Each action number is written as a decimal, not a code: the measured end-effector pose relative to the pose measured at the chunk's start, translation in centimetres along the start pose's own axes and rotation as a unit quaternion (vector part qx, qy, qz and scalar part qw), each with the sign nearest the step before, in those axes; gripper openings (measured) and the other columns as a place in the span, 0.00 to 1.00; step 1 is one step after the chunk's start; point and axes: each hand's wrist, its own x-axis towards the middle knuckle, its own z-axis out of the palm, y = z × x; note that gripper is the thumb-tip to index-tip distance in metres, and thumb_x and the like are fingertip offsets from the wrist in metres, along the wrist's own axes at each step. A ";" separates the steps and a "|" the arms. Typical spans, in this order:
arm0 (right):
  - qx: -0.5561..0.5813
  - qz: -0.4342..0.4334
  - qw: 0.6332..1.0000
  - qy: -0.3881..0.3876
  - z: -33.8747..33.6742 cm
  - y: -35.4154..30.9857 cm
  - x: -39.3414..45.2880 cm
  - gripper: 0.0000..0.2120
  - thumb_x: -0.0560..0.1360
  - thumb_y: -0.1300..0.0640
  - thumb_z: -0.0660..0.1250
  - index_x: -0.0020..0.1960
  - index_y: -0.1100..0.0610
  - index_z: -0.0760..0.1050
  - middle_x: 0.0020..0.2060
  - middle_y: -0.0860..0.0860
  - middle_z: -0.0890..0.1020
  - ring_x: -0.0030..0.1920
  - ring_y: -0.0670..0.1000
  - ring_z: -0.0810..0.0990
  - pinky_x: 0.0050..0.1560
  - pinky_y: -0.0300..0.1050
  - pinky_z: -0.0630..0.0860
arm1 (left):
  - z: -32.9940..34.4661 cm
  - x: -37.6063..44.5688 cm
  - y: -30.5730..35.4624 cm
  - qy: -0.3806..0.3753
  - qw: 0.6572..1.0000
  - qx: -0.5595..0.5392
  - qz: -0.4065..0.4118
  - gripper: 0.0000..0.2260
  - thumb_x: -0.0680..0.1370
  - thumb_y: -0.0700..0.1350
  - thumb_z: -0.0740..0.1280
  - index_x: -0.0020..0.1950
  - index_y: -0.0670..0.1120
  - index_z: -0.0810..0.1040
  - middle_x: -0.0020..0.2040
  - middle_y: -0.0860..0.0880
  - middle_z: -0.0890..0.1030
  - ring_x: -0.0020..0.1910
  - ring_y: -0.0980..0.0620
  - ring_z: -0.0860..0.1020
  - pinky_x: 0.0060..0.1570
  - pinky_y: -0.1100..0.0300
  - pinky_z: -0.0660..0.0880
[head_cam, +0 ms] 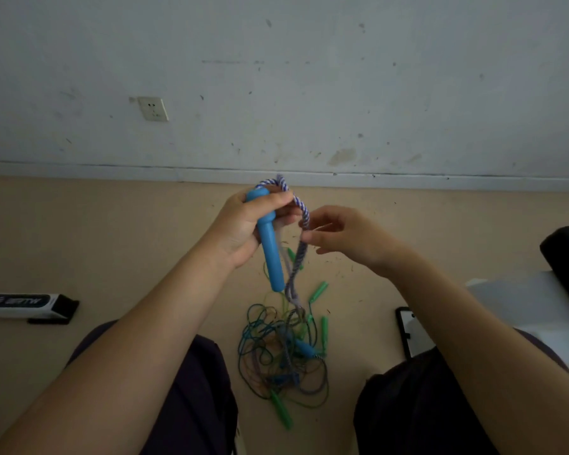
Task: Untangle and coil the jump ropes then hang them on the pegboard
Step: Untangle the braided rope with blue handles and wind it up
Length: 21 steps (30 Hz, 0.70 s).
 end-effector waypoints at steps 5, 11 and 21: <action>-0.055 -0.046 0.996 0.056 0.6 0.1 0.3 0.11 0.72 0.58 0.75 0.52 0.56 0.78 0.48 0.54 0.82 0.47 0.50 0.81 0.50 0.49 0.79 | -0.1 -0.1 -0.3 -0.001 1.000 -0.024 -0.007 0.03 0.70 0.39 0.72 0.42 0.40 0.81 0.37 0.44 0.85 0.37 0.51 0.84 0.40 0.60 0.81; -0.171 0.003 0.984 -0.057 0.4 0.1 0.1 0.07 0.77 0.54 0.70 0.48 0.56 0.84 0.42 0.49 0.85 0.43 0.42 0.81 0.48 0.38 0.77 | -1.4 0.4 0.7 0.105 0.993 -0.055 0.029 0.09 0.78 0.33 0.68 0.39 0.41 0.81 0.35 0.45 0.84 0.36 0.51 0.84 0.40 0.62 0.81; 0.076 -0.059 0.995 0.031 -1.0 -1.7 -0.4 0.06 0.78 0.61 0.67 0.47 0.58 0.83 0.35 0.54 0.84 0.37 0.53 0.84 0.44 0.47 0.83 | -1.5 -0.8 -0.7 -0.013 0.982 0.185 -0.048 0.09 0.75 0.37 0.74 0.55 0.38 0.82 0.49 0.41 0.86 0.43 0.46 0.86 0.44 0.60 0.82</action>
